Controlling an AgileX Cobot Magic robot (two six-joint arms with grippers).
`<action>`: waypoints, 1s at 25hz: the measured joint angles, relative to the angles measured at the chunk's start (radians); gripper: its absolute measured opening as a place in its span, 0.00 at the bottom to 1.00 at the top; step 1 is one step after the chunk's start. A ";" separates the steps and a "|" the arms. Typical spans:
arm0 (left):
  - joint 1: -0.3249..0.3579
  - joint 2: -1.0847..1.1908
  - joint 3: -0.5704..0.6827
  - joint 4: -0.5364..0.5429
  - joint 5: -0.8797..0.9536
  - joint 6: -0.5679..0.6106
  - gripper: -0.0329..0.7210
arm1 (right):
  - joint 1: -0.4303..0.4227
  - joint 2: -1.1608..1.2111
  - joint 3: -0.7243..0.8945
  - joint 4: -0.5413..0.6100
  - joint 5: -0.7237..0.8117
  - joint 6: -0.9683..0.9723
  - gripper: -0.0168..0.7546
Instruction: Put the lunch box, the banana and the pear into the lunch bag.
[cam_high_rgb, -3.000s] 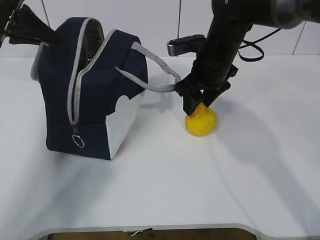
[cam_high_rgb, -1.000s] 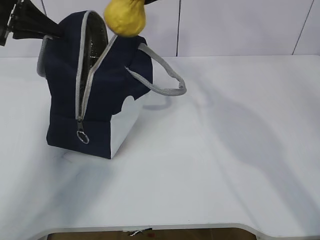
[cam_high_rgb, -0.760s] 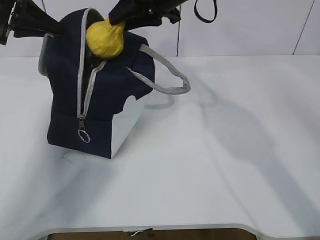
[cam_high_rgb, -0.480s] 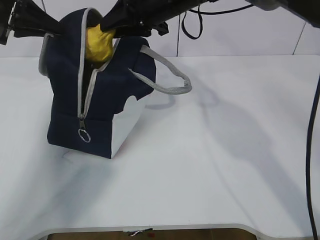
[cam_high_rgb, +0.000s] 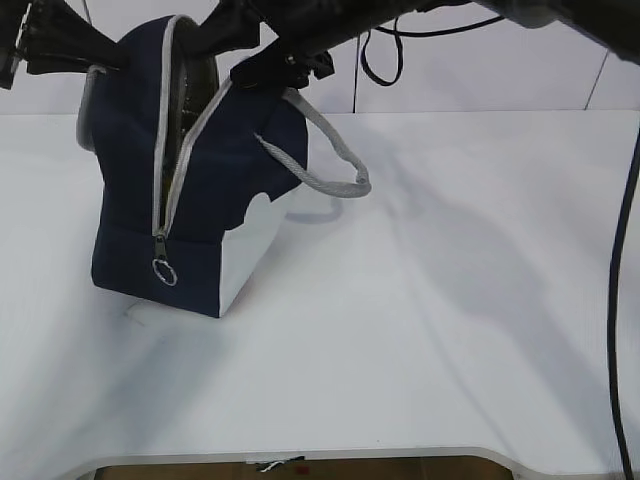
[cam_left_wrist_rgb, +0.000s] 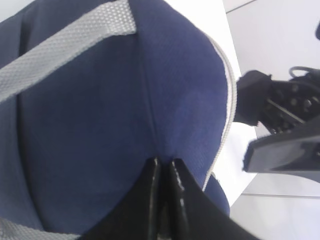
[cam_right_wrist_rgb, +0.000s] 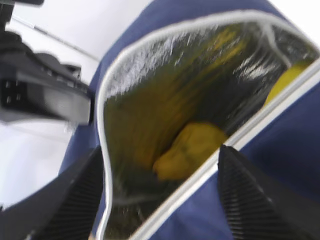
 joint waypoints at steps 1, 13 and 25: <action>0.000 0.000 0.000 0.000 0.000 0.000 0.05 | -0.003 -0.007 0.000 -0.018 0.021 0.000 0.76; 0.000 0.000 0.000 0.004 0.000 0.000 0.05 | -0.015 -0.070 -0.002 -0.475 0.094 0.236 0.76; 0.000 0.000 0.000 0.021 0.000 0.000 0.05 | 0.009 -0.013 -0.002 -0.562 0.045 0.294 0.77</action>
